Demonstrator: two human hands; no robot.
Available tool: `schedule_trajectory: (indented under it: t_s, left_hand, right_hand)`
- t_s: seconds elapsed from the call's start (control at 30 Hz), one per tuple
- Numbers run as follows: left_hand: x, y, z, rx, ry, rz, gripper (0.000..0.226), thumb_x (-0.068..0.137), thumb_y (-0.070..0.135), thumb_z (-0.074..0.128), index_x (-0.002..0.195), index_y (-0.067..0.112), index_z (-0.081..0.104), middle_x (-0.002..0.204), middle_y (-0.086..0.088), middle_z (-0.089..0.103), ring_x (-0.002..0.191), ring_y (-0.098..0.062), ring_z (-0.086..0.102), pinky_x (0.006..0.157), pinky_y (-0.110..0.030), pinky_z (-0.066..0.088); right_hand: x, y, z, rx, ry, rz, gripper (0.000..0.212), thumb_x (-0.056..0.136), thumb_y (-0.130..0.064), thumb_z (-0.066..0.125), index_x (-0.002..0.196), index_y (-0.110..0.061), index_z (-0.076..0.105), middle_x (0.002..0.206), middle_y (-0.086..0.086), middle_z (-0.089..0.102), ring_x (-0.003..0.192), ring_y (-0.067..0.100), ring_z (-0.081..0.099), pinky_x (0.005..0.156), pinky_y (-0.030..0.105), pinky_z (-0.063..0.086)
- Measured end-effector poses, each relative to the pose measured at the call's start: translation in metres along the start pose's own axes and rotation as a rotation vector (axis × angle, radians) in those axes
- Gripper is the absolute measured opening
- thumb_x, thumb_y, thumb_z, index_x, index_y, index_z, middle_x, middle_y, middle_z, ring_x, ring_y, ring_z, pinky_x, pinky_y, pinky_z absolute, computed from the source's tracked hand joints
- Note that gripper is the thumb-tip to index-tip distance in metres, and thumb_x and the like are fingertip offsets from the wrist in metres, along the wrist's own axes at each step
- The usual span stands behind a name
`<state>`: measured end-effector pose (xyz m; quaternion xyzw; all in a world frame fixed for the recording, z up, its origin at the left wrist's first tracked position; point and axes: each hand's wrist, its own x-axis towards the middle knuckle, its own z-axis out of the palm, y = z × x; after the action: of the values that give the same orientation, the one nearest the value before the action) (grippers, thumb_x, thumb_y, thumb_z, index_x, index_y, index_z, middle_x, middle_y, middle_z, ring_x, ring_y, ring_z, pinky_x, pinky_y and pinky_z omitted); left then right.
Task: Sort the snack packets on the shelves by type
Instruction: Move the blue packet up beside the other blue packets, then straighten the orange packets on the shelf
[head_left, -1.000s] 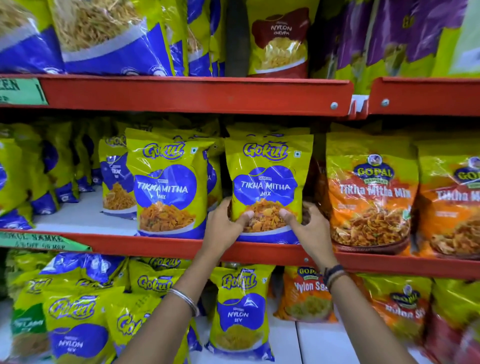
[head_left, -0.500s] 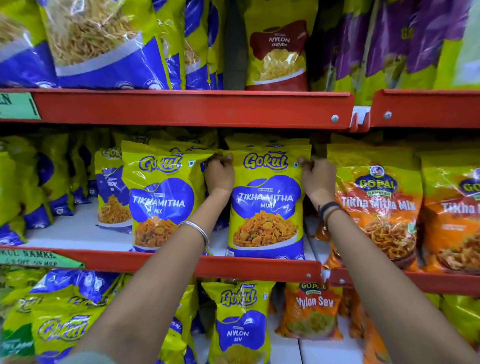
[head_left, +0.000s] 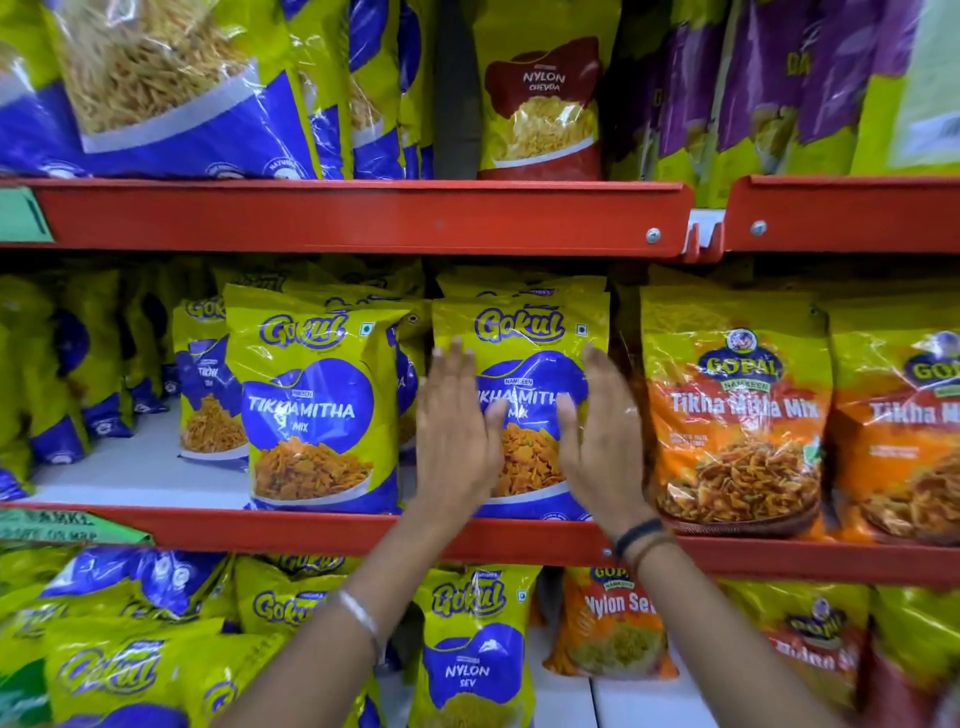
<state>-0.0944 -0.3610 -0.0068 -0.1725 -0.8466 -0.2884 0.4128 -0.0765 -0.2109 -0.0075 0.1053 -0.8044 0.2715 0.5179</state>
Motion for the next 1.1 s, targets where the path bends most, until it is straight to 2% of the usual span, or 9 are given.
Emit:
schedule_trajectory:
  t_s: [0.07, 0.23, 0.37, 0.47, 0.53, 0.6, 0.7, 0.9, 1.1]
  left_hand:
    - [-0.021, -0.005, 0.014, 0.152, -0.035, 0.161, 0.058, 0.099, 0.04, 0.022, 0.15, 0.014, 0.018, 0.16, -0.002, 0.01, 0.149, -0.02, 0.006, 0.12, -0.039, 0.004]
    - [-0.029, -0.016, 0.028, 0.201, -0.088, 0.139, 0.063, 0.094, 0.039, 0.028, 0.15, 0.015, 0.014, 0.16, -0.004, 0.012, 0.149, -0.015, 0.003, 0.12, -0.039, 0.002]
    - [-0.028, -0.012, 0.027, 0.264, -0.075, 0.113, 0.065, 0.092, 0.038, 0.028, 0.15, 0.013, 0.015, 0.16, -0.006, 0.013, 0.149, -0.015, 0.003, 0.12, -0.04, 0.002]
    - [-0.035, 0.003, 0.027, 0.274, -0.038, 0.032, 0.065, 0.093, 0.038, 0.026, 0.151, 0.012, 0.016, 0.16, -0.007, 0.008, 0.148, -0.013, -0.014, 0.119, -0.041, -0.006]
    - [-0.043, 0.025, 0.031, 0.223, -0.02, 0.038, 0.064, 0.093, 0.04, 0.025, 0.15, 0.012, 0.017, 0.159, -0.006, 0.004, 0.147, -0.015, -0.02, 0.117, -0.042, -0.012]
    - [-0.047, 0.055, 0.039, 0.117, -0.038, 0.105, 0.064, 0.095, 0.044, 0.024, 0.15, 0.014, 0.015, 0.159, -0.004, 0.004, 0.147, -0.016, -0.019, 0.118, -0.044, -0.01]
    - [-0.045, 0.103, 0.058, -0.012, -0.09, 0.198, 0.063, 0.095, 0.042, 0.025, 0.15, 0.013, 0.013, 0.159, -0.004, 0.005, 0.148, -0.013, -0.016, 0.119, -0.041, -0.004]
    - [-0.047, 0.169, 0.117, -0.103, -0.201, 0.204, 0.06, 0.096, 0.04, 0.026, 0.151, 0.024, 0.007, 0.161, 0.002, 0.002, 0.149, -0.012, -0.007, 0.12, -0.036, -0.003]
    - [-0.053, 0.183, 0.141, 0.036, -0.173, 0.119, 0.06, 0.096, 0.037, 0.028, 0.151, 0.024, 0.01, 0.16, 0.005, 0.008, 0.148, -0.01, 0.002, 0.119, -0.037, 0.004]
  right_hand:
    - [-0.02, 0.006, 0.012, -0.035, -0.115, -0.094, 0.056, 0.097, -0.027, 0.041, 0.149, -0.013, 0.023, 0.156, 0.009, 0.029, 0.147, 0.017, 0.019, 0.118, 0.036, 0.021]
    - [-0.027, 0.017, 0.023, -0.149, -0.268, -0.02, 0.063, 0.098, -0.047, 0.018, 0.151, -0.015, 0.009, 0.16, -0.001, 0.003, 0.148, 0.005, -0.008, 0.12, 0.033, 0.005]
    - [-0.023, 0.012, 0.019, -0.166, -0.335, -0.002, 0.064, 0.097, -0.045, 0.021, 0.151, -0.014, 0.007, 0.16, -0.002, -0.001, 0.148, 0.008, -0.004, 0.121, 0.035, 0.005]
    - [-0.026, 0.013, 0.0, -0.065, -0.353, 0.001, 0.066, 0.097, -0.051, 0.016, 0.151, -0.016, 0.002, 0.16, -0.004, -0.004, 0.148, 0.006, -0.008, 0.122, 0.033, 0.0]
    - [-0.032, 0.022, -0.023, -0.014, -0.292, -0.004, 0.062, 0.099, -0.045, 0.023, 0.151, -0.016, 0.006, 0.161, -0.002, -0.001, 0.149, 0.009, -0.005, 0.122, 0.031, 0.0]
    - [-0.036, 0.038, -0.049, -0.002, -0.182, -0.009, 0.059, 0.099, -0.036, 0.029, 0.151, -0.013, 0.013, 0.16, 0.001, 0.006, 0.15, 0.012, 0.002, 0.122, 0.033, 0.002]
    - [-0.038, 0.073, -0.087, -0.053, -0.097, 0.046, 0.056, 0.1, -0.037, 0.023, 0.15, -0.014, 0.014, 0.16, 0.002, 0.009, 0.15, 0.011, 0.002, 0.122, 0.034, 0.003]
    - [-0.032, 0.141, -0.129, -0.203, -0.211, 0.105, 0.059, 0.099, -0.042, 0.016, 0.152, -0.016, 0.008, 0.162, 0.001, 0.003, 0.15, 0.011, -0.004, 0.122, 0.034, 0.001]
    - [-0.029, 0.164, -0.131, -0.183, -0.249, 0.064, 0.058, 0.098, -0.037, 0.024, 0.151, -0.015, 0.014, 0.161, 0.0, 0.007, 0.149, 0.01, 0.0, 0.121, 0.03, 0.002]
